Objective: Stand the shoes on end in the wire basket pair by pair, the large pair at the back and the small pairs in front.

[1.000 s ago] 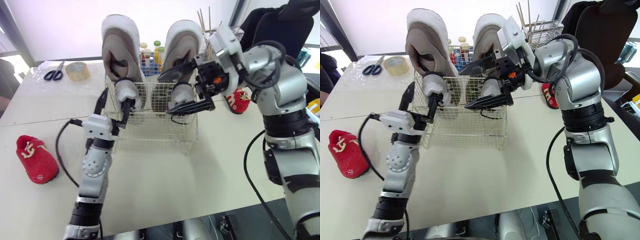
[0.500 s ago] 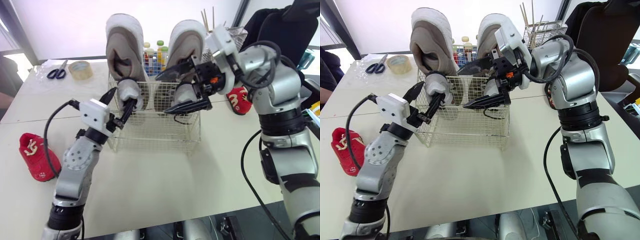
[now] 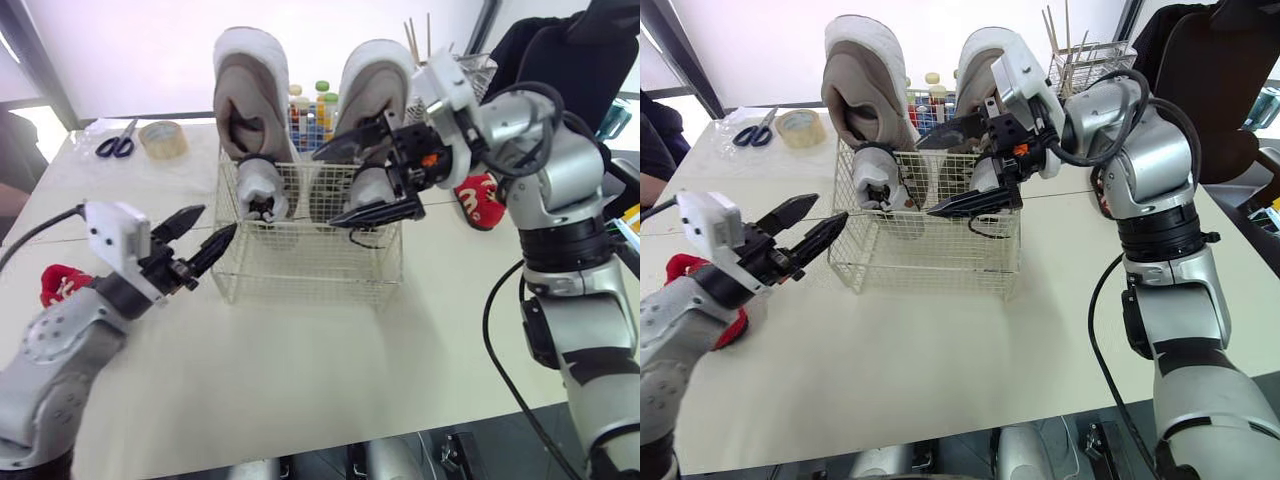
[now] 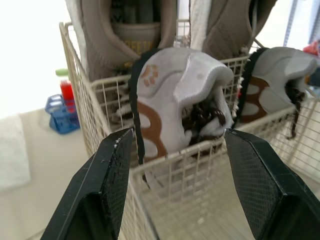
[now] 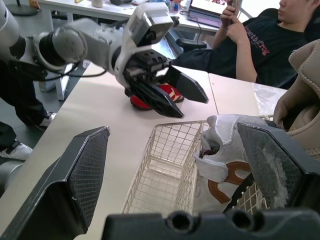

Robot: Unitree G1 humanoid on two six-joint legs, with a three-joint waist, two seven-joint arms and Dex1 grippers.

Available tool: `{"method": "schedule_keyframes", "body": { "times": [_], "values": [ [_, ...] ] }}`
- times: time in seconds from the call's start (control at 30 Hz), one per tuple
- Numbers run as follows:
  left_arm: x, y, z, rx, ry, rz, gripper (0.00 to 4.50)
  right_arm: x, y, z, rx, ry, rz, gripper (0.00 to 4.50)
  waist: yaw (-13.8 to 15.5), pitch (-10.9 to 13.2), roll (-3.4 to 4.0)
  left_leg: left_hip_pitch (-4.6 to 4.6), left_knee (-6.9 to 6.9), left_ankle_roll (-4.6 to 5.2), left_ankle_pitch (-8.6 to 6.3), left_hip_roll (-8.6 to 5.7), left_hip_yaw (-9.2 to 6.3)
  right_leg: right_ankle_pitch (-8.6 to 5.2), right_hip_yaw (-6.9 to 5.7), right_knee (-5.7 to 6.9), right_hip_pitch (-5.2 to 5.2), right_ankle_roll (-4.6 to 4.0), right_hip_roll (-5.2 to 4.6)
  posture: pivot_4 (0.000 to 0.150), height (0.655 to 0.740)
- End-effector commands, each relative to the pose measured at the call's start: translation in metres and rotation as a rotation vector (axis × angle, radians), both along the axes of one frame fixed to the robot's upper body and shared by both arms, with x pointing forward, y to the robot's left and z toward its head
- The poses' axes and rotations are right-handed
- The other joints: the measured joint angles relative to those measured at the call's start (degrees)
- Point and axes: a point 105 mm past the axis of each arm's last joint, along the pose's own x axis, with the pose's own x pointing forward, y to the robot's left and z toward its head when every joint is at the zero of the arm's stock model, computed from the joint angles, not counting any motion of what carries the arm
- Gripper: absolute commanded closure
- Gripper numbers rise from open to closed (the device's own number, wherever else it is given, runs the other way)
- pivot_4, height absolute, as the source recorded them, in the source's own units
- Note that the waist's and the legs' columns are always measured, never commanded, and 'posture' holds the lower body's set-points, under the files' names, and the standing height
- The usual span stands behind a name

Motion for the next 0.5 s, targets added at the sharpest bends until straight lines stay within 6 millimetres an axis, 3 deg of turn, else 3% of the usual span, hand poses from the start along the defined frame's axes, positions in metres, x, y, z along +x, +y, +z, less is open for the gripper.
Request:
{"method": "schedule_keyframes", "body": {
  "times": [0.03, 0.27, 0.4, 0.5],
  "values": [
    [-0.025, 0.008, 0.021, -0.026, 0.030, -0.109, 1.53, -0.003, -0.021, 0.020, 0.056, -0.046, -0.068, 0.00, 0.0, 0.1, 0.06, -0.02, 0.00, -0.03, 0.01, 0.00, -0.02, -0.05, 0.00, -0.02, 0.00, -0.09, -0.01, 0.150, 0.7400],
    [-0.043, 0.009, 0.037, 0.038, 0.087, -0.252, 1.53, 0.008, -0.072, 0.060, 0.258, -0.056, -0.358, 0.00, 0.1, 0.2, 0.34, -0.10, -0.03, -0.31, 0.11, -0.17, -0.03, -0.11, -0.02, -0.12, -0.07, -0.19, -0.22, 0.150, 0.7400],
    [-0.039, -0.002, 0.040, 0.052, 0.083, -0.334, 1.53, 0.036, -0.119, 0.073, 0.359, -0.112, -0.694, 0.00, 0.1, 0.3, 0.39, -0.11, -0.10, -0.30, 0.11, -0.18, -0.01, -0.12, -0.01, -0.11, -0.10, -0.23, -0.22, 0.150, 0.7400],
    [-0.035, -0.011, 0.042, 0.051, 0.077, -0.383, 1.53, 0.055, -0.152, 0.069, 0.373, -0.146, -0.905, 0.00, 0.0, 0.3, 0.42, -0.12, -0.10, -0.30, 0.12, -0.20, 0.04, -0.11, 0.01, -0.12, -0.12, -0.25, -0.23, 0.150, 0.7400]
  ]
}}
